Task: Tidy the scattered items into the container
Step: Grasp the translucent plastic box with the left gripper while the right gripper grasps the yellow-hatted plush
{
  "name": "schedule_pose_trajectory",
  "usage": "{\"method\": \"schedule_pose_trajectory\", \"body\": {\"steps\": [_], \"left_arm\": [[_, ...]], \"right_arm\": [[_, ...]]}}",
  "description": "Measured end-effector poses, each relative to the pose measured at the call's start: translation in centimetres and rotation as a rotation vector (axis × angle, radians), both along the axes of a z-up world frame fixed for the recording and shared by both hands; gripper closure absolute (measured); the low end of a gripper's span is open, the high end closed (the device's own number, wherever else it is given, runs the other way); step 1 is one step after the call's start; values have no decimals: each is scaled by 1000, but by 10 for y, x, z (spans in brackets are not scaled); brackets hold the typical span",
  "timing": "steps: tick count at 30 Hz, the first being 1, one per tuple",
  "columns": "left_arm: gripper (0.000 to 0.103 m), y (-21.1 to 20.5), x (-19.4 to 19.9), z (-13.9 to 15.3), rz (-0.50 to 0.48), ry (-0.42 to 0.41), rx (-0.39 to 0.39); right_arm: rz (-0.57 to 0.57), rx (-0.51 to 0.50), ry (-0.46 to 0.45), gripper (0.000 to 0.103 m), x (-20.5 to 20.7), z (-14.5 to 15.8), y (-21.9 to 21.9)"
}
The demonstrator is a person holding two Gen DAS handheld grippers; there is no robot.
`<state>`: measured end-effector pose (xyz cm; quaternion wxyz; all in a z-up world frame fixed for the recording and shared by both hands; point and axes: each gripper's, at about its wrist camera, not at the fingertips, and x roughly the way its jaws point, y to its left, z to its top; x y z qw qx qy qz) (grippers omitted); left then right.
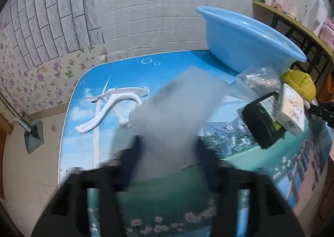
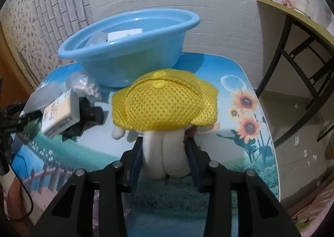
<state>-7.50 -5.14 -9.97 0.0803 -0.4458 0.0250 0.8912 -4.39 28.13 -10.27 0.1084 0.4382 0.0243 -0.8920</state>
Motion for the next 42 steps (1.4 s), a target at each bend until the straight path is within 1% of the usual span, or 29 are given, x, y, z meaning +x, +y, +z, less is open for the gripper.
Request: {"method": "schedule_pose_trajectory", "body": {"steps": [1, 6, 9, 16, 23, 25, 26, 28, 29, 30, 31, 32, 33, 35, 39, 42], "left_arm": [[86, 1, 3, 1, -3, -3, 2], [90, 6, 21, 6, -13, -5, 12], [93, 11, 34, 10, -25, -3, 30], [93, 28, 63, 18, -68, 3, 48], [93, 18, 64, 22, -24, 18, 69], [85, 15, 61, 21, -15, 21, 62], [79, 14, 60, 20, -13, 22, 56], [72, 12, 58, 19, -12, 22, 45], [59, 12, 56, 19, -12, 25, 39], [37, 12, 55, 20, -11, 29, 36], [27, 12, 54, 21, -11, 39, 31], [18, 13, 52, 22, -19, 51, 26], [17, 15, 48, 24, -37, 63, 16], [16, 20, 38, 28, -67, 84, -33], [12, 26, 8, 33, -116, 109, -102], [12, 32, -12, 31, -173, 93, -115]], "right_arm": [[8, -7, 6, 68, 3, 2, 0], [24, -30, 25, 69, 15, 9, 2], [28, -45, 35, 69, 22, 13, 4], [25, -71, 40, 69, 38, 14, 10], [14, -75, 67, 69, 42, 21, 16], [18, -77, 59, 69, 43, 19, 17], [24, -82, 52, 68, 43, 17, 17], [32, -89, 49, 66, 44, 15, 17], [31, -87, 49, 66, 45, 15, 16], [30, -82, 45, 62, 45, 15, 16], [25, -77, 45, 59, 45, 15, 16], [16, -68, 49, 48, 45, 16, 16], [5, -58, 58, 35, 44, 17, 17], [-6, -53, 78, 26, 44, 21, 18], [-19, -42, 103, 26, 40, 26, 22], [-14, -29, 112, 26, 38, 29, 22]]}}
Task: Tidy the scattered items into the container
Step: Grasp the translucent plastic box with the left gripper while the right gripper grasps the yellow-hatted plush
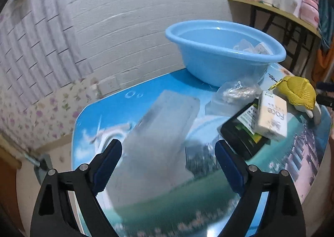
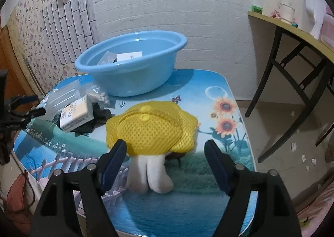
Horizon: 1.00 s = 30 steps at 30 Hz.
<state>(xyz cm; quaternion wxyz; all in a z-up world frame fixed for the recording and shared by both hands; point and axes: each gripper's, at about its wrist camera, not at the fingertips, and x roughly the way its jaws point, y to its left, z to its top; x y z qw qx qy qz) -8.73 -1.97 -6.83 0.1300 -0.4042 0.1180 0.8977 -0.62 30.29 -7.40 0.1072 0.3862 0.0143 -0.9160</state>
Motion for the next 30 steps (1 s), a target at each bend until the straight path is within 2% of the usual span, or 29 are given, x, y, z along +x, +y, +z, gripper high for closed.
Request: {"method": "schedule_pose_trajectory", "body": {"steps": [6, 11, 14, 16, 18, 19, 21, 22, 24, 25, 30], "left_arm": [[12, 10, -32, -16, -71, -58, -32], [12, 20, -46, -22, -111, -66, -68], [12, 22, -50, -28, -124, -75, -84], [12, 22, -53, -33, -122, -86, -90], [12, 20, -56, -33, -112, -93, -60], [13, 19, -56, -33, -105, -96, -55], [31, 19, -55, -31, -87, -82, -55], [33, 18, -54, -28, -82, -82, -52], [36, 16, -51, -24, -78, -98, -13], [36, 14, -49, -23, -76, -102, 4], [37, 8, -30, -14, 0, -85, 41]], "right_arm": [[25, 35, 33, 25, -5, 6, -8], [43, 58, 23, 24, -17, 1, -14], [56, 52, 8, 15, -22, -4, -18], [77, 43, -9, 15, -25, -9, -22], [90, 34, -22, 15, -28, -11, -25], [100, 30, -29, 15, -28, -13, -28], [109, 24, -35, 15, -29, -13, -30], [114, 10, -39, 16, -29, -14, -30], [127, -52, -50, 34, -28, -13, -26], [123, -85, -61, 34, -29, -14, -23], [94, -112, -51, 38, -25, -11, -14]]}}
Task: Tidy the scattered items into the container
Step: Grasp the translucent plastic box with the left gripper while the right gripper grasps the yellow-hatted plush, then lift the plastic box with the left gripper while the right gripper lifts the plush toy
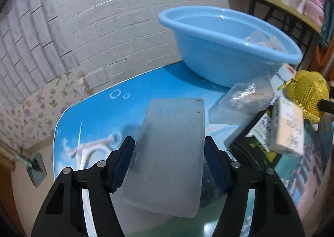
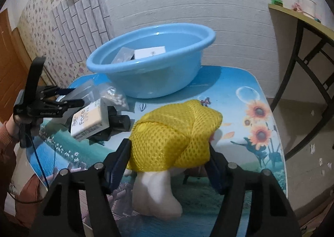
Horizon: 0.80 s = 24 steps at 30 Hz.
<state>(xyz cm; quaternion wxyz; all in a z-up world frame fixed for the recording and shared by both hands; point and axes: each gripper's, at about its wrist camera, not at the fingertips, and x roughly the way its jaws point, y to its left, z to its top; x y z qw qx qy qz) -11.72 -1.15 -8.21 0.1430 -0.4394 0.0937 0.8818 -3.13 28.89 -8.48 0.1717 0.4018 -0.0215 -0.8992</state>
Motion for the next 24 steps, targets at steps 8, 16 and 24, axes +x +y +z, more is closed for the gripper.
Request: {"method": "schedule_pose_trajectory", "body": {"steps": [8, 16, 24], "left_arm": [[40, -4, 51, 23, 104, 43, 114], [40, -7, 79, 14, 158, 13, 133], [41, -12, 94, 9, 208, 4, 140]], "right_arm": [[-42, -32, 53, 38, 8, 17, 7], [-42, -19, 37, 38, 14, 15, -1], [-45, 1, 29, 38, 16, 13, -2]]}}
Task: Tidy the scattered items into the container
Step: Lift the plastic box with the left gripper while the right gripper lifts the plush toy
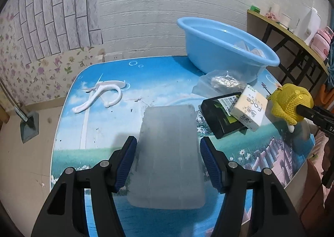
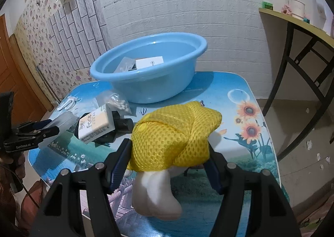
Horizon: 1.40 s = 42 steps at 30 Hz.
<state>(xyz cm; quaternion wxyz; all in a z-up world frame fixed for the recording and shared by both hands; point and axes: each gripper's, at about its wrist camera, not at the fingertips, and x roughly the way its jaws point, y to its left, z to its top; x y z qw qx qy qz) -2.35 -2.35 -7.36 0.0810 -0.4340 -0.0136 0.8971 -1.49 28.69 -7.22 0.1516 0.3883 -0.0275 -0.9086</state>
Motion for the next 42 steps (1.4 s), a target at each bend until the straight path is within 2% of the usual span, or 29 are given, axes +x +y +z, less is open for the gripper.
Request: {"method": "schedule_pose_trajectory", "body": {"steps": [6, 14, 26, 36, 39, 42], "left_arm": [[41, 4, -1, 1, -4, 7, -19], [41, 8, -3, -6, -11, -10, -35], [41, 14, -4, -10, -15, 8, -58], [32, 21, -5, -14, -32, 26, -104], [31, 20, -9, -26, -24, -26, -85], [31, 19, -8, -27, -25, -19, -76]], "right_arm": [[7, -9, -14, 35, 0, -5, -1], [21, 20, -37, 33, 0, -11, -7], [27, 53, -37, 28, -1, -15, -14], [27, 84, -47, 25, -2, -21, -18], [26, 85, -51, 25, -3, -21, -18], [26, 84, -54, 25, -3, -22, -18]]}}
